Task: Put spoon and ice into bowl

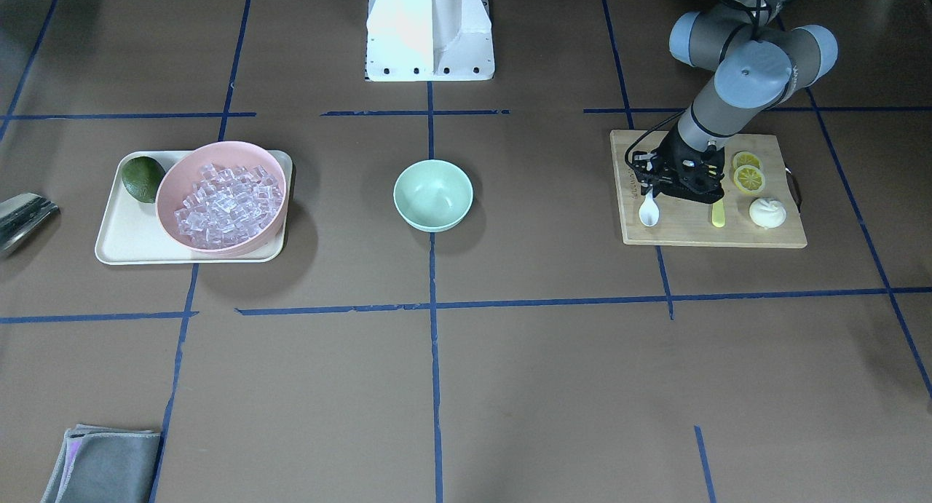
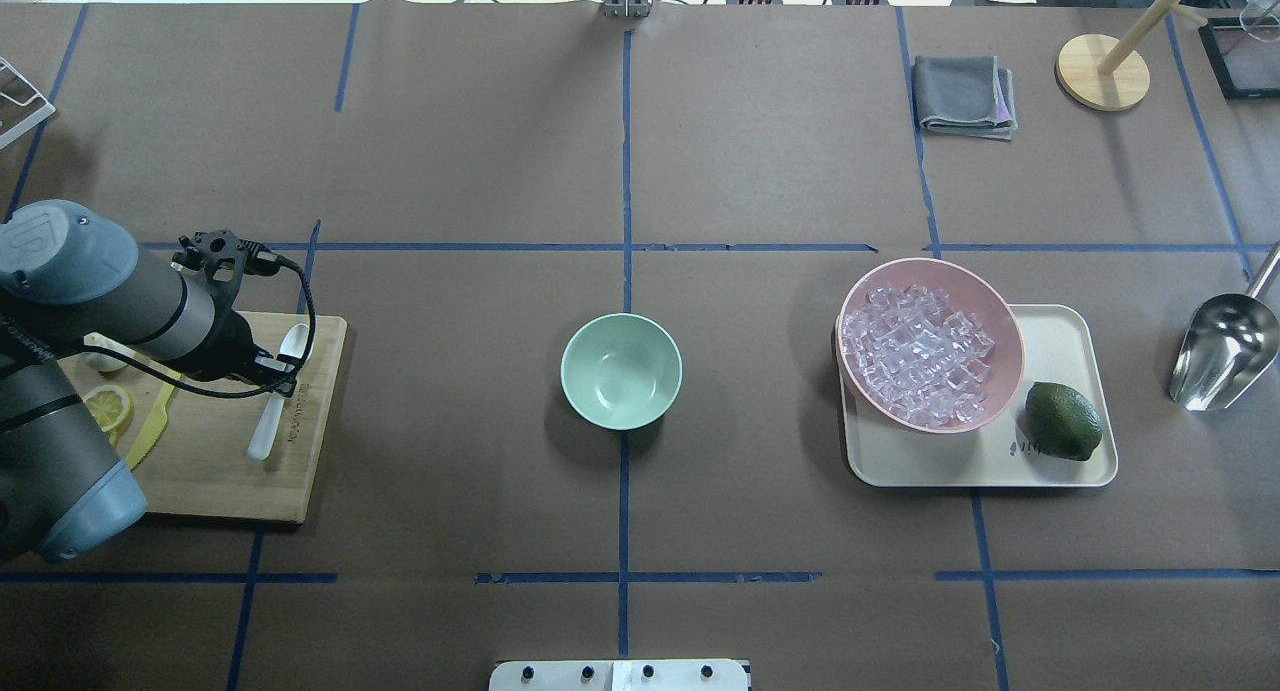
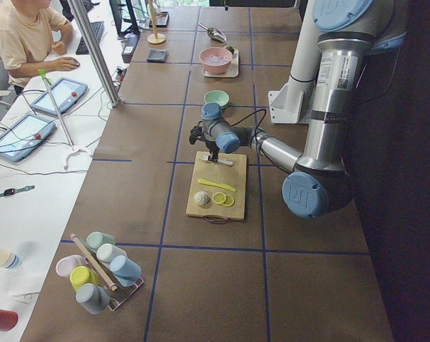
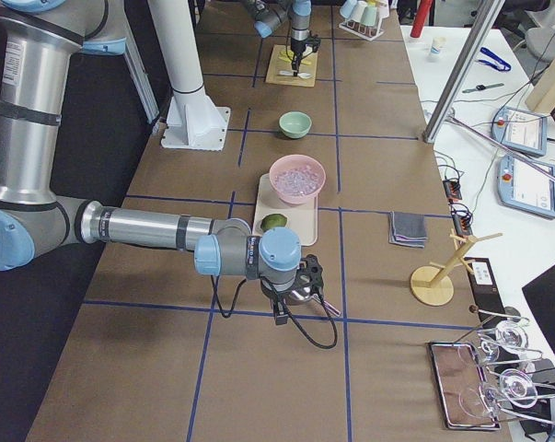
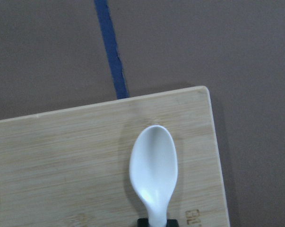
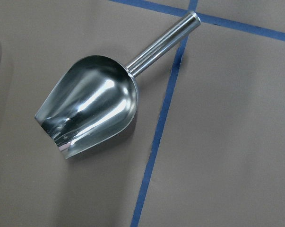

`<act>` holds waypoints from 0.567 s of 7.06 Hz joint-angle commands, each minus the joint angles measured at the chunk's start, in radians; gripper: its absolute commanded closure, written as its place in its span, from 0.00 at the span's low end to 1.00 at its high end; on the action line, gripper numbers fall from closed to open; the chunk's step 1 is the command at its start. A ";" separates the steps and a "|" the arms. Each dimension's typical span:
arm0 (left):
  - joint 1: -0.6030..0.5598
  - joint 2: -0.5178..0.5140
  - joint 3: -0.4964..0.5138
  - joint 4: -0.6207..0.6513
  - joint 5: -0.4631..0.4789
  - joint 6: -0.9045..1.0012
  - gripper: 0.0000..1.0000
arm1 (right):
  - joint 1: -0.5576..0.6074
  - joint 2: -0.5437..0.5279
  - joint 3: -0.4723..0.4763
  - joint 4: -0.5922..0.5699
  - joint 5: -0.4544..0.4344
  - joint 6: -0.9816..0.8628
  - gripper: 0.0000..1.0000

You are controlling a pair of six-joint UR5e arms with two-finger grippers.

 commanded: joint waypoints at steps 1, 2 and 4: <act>0.000 -0.092 -0.006 0.005 -0.069 -0.087 1.00 | 0.000 0.000 0.003 0.000 0.001 0.000 0.00; 0.002 -0.167 -0.001 0.007 -0.100 -0.158 1.00 | 0.000 0.000 0.007 0.002 0.001 0.000 0.00; 0.100 -0.349 0.026 0.007 -0.100 -0.356 1.00 | 0.000 0.000 0.004 0.002 0.047 0.000 0.00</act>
